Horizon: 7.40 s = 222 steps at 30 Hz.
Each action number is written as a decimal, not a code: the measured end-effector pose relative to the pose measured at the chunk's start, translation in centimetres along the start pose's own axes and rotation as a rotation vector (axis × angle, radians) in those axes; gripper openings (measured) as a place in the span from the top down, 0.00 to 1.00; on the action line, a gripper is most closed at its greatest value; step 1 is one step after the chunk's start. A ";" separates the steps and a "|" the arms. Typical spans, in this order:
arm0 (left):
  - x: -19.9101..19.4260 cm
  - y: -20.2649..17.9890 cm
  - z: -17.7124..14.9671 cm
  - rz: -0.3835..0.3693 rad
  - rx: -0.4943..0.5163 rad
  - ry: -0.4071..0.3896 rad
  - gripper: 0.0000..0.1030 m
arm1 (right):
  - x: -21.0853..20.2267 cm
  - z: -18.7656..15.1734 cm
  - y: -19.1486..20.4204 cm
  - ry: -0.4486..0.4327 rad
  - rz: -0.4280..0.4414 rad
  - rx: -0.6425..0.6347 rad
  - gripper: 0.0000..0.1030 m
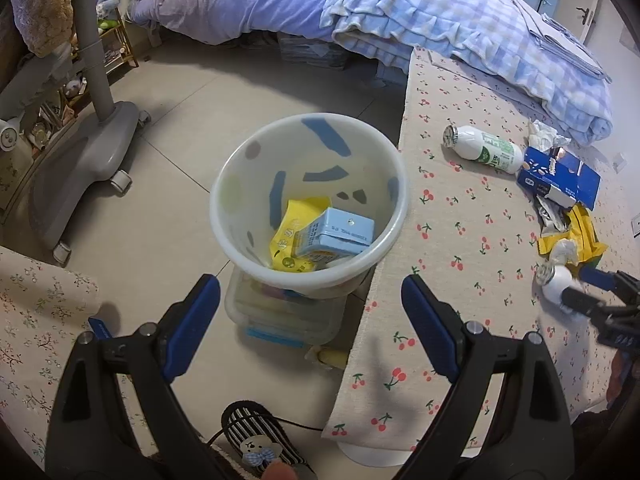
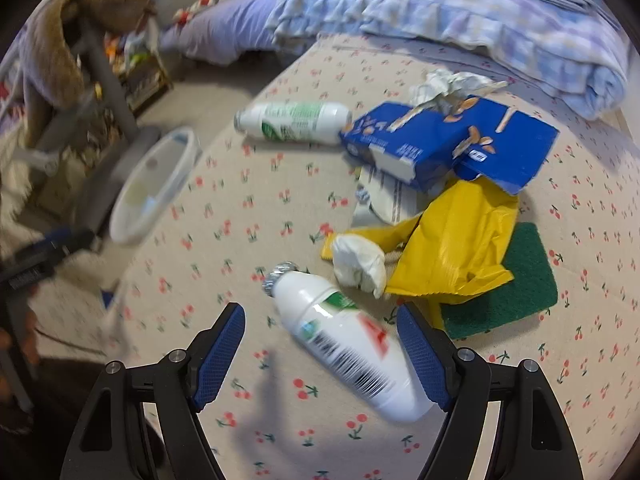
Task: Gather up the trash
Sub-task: 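Grasp the white barcode bottle on the table with the right tool, then grasp the white green-label bottle with the left tool, then carry the green-label bottle over the bucket and open the left tool, then drop the white barcode bottle into the bucket with the right tool, then grasp a torn flap of the blue biscuit box with the right tool, then grasp the larger blue biscuit box piece with the left tool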
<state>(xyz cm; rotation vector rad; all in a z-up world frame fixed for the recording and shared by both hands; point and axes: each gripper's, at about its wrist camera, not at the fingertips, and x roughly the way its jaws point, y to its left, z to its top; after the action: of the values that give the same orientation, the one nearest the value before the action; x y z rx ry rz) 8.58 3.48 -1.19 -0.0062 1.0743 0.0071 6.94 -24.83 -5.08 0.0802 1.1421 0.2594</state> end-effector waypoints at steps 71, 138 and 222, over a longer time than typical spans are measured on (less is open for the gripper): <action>6.7 -17.1 7.9 -0.234 0.364 0.134 0.59 | -8.8 0.7 -15.0 -0.177 0.077 0.389 0.64; 2.0 10.9 2.7 0.127 -0.194 0.058 0.14 | 6.7 11.0 15.6 -0.048 0.265 -0.031 0.64; 6.1 -18.2 7.6 -0.295 -0.047 0.102 0.14 | -4.1 7.2 -14.3 -0.255 0.065 0.461 0.90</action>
<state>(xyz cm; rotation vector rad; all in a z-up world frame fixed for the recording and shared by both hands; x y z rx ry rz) 18.34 -14.68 -2.95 -0.2089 1.1662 -0.2358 14.21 -39.18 -1.27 0.5444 0.9272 0.0364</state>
